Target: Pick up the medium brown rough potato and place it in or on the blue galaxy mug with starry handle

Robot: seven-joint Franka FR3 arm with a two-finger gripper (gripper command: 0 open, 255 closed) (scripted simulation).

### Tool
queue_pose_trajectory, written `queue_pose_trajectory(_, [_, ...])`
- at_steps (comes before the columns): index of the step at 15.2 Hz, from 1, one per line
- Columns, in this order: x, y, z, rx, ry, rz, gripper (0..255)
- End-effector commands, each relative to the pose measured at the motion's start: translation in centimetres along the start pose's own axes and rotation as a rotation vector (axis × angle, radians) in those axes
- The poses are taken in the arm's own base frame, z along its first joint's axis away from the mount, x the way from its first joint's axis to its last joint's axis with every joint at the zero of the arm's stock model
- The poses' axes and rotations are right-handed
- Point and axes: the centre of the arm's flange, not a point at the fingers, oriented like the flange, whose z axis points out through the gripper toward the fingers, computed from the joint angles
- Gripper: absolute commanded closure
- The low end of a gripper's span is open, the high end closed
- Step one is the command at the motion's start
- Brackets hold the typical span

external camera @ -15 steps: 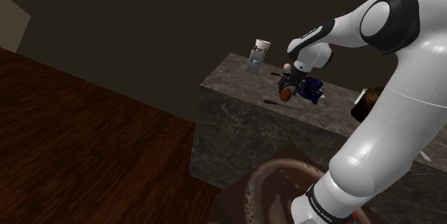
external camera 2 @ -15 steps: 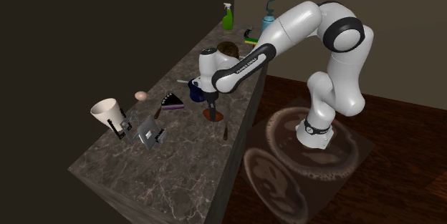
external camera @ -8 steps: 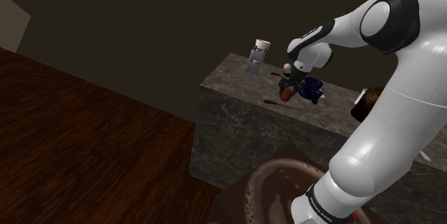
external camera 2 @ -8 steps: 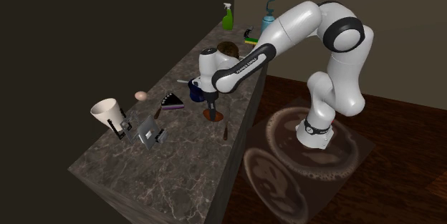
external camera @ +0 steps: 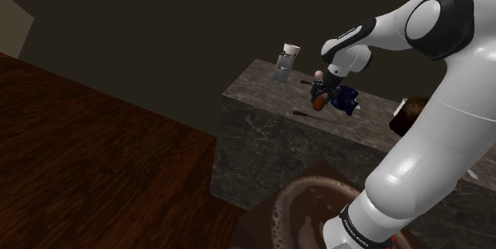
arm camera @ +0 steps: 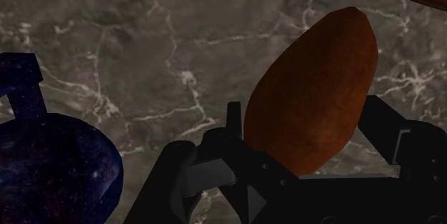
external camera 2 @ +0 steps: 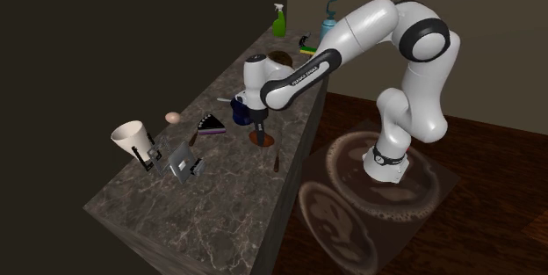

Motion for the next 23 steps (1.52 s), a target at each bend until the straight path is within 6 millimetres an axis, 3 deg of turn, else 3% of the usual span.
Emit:
queue_pose_trajectory(1, [0.1,-0.2,-1.0,0.0,0.0,0.0,255])
queue_pose_trajectory(23, [0.4,-1.2,-12.5,0.0,0.0,0.0,255])
